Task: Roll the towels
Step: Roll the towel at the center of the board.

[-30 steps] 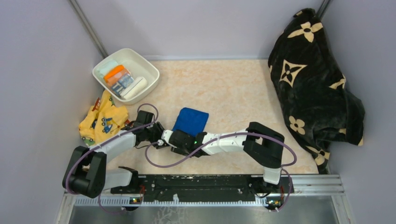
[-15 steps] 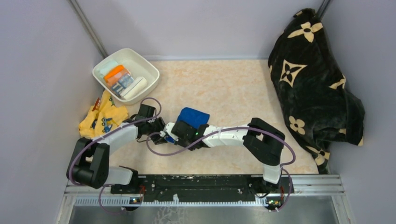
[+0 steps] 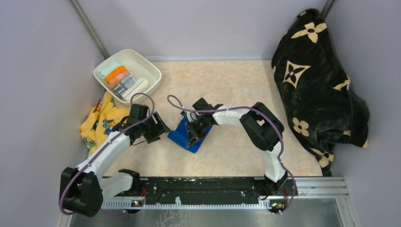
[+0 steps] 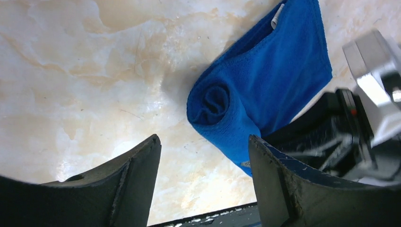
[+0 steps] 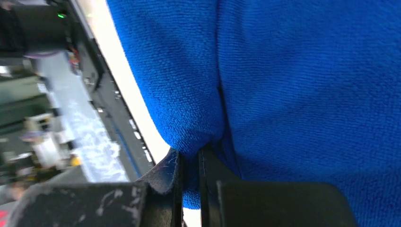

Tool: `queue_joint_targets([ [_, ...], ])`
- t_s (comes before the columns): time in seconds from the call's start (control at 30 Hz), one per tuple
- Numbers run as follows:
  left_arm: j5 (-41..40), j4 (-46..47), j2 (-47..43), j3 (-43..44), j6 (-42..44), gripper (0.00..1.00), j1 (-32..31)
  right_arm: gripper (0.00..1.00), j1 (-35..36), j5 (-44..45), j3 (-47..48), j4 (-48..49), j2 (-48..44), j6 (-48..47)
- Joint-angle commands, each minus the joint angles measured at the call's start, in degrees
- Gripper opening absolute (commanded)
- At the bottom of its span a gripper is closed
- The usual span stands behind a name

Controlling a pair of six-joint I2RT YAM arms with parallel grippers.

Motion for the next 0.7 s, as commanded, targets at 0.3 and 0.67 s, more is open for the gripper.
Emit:
queue_joint_targets([
  [0.3, 11.3, 10.4, 5.4, -2.6, -3.5, 0.73, 0.0, 0.00, -7.1, -17.2, -0.9, 2.6, 10.3, 9.9],
  [0.67, 11.1, 15.0, 18.7, -0.7, -1.8, 0.54, -0.3, 0.19, -7.0, -6.6, -2.7, 3.9, -2.1, 5.9],
])
